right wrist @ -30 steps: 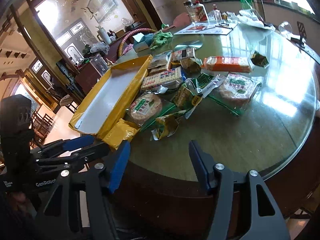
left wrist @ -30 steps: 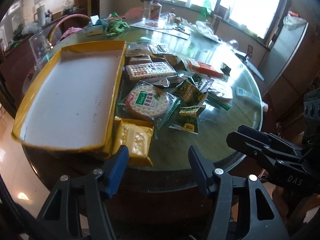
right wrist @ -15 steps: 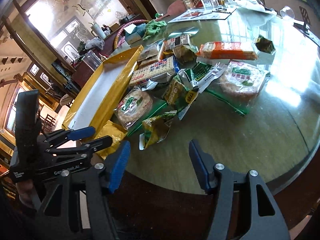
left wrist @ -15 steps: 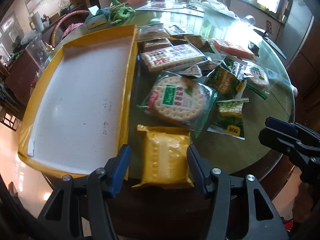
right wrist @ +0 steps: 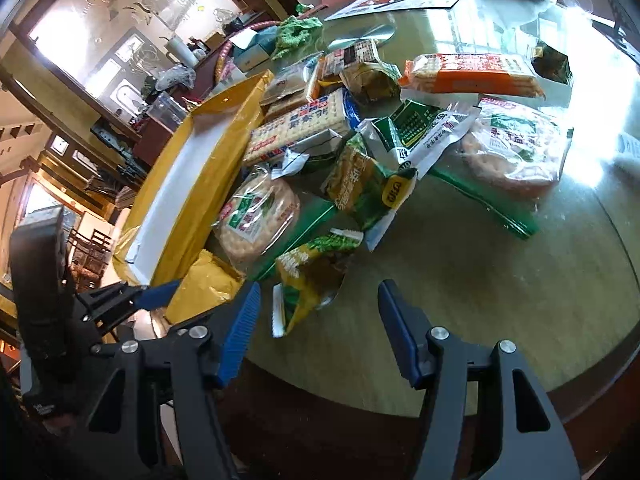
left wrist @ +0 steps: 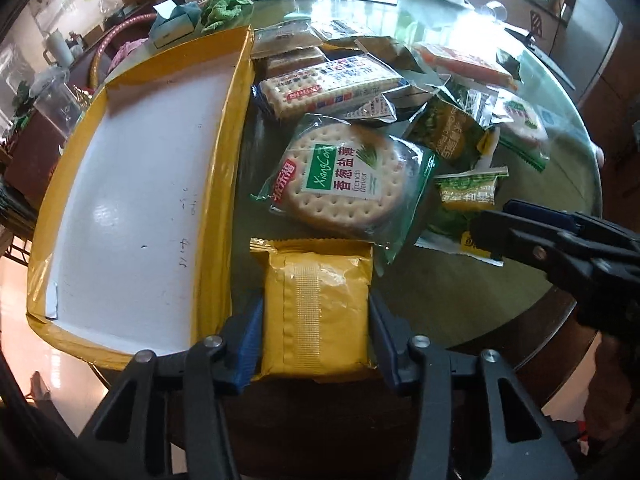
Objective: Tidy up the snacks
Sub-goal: 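Grasp the yellow wafer pack with left gripper while right grasps green snack pack, then carry both packs over the tray and open both grippers to drop them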
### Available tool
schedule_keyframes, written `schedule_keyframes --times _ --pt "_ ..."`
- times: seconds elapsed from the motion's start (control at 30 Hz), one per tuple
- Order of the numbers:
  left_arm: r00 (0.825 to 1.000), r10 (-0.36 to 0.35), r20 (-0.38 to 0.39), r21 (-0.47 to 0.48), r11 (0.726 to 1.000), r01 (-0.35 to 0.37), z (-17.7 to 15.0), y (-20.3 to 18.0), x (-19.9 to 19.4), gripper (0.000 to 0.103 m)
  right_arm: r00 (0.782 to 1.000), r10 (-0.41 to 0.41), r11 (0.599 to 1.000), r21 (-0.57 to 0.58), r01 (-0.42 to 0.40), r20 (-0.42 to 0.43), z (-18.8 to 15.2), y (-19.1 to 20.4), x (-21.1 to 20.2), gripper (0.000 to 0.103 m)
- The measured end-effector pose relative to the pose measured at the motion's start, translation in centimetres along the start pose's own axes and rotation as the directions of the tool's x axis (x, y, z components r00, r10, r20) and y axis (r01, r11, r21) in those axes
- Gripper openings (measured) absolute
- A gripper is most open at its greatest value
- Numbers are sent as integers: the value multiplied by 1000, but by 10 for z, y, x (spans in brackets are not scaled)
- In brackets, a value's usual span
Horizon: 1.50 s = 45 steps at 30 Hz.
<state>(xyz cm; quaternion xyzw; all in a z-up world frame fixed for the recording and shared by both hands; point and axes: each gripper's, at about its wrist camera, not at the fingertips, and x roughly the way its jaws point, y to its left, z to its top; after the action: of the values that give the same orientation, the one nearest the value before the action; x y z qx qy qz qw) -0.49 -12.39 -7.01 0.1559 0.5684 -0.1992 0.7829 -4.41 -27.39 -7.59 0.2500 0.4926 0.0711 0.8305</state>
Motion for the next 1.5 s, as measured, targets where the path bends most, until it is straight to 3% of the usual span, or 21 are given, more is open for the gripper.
schedule_keyframes --times 0.27,0.33,0.43,0.67,0.8,0.93,1.13,1.27,1.37,1.5 --pt "999 -9 37 -25 1000 10 -12 3 -8 49 1000 -3 1000 18 3 1 8 7 12 61" --pt "999 -10 46 -36 999 11 -23 3 -21 49 1000 -25 1000 6 25 -6 10 10 16 46" --pt "998 -2 68 -41 999 5 -38 1 -41 48 999 -37 999 -14 37 -12 7 13 17 41" --pt "985 -118 129 -99 986 132 -70 11 -105 48 999 -6 999 -39 8 48 -5 10 -7 37" --pt "957 -195 214 -157 960 231 -81 56 -164 48 994 35 997 -76 -27 107 -5 21 -28 37" --pt "947 -108 303 -238 953 185 -75 116 -201 48 986 91 980 -187 -63 141 4 57 -40 37" --pt "938 68 339 -374 925 68 -49 194 -167 48 982 165 924 -363 -122 90 23 133 -15 37" --pt "951 106 291 -438 898 34 -41 233 -141 48 983 184 893 -419 -166 2 34 176 29 37" --pt "961 141 237 -460 888 -17 -42 239 -127 48 985 148 874 -454 -175 -93 35 202 75 37" --pt "977 140 161 -472 880 -49 -67 239 -126 48 983 63 859 -492 -142 -175 27 212 114 37"
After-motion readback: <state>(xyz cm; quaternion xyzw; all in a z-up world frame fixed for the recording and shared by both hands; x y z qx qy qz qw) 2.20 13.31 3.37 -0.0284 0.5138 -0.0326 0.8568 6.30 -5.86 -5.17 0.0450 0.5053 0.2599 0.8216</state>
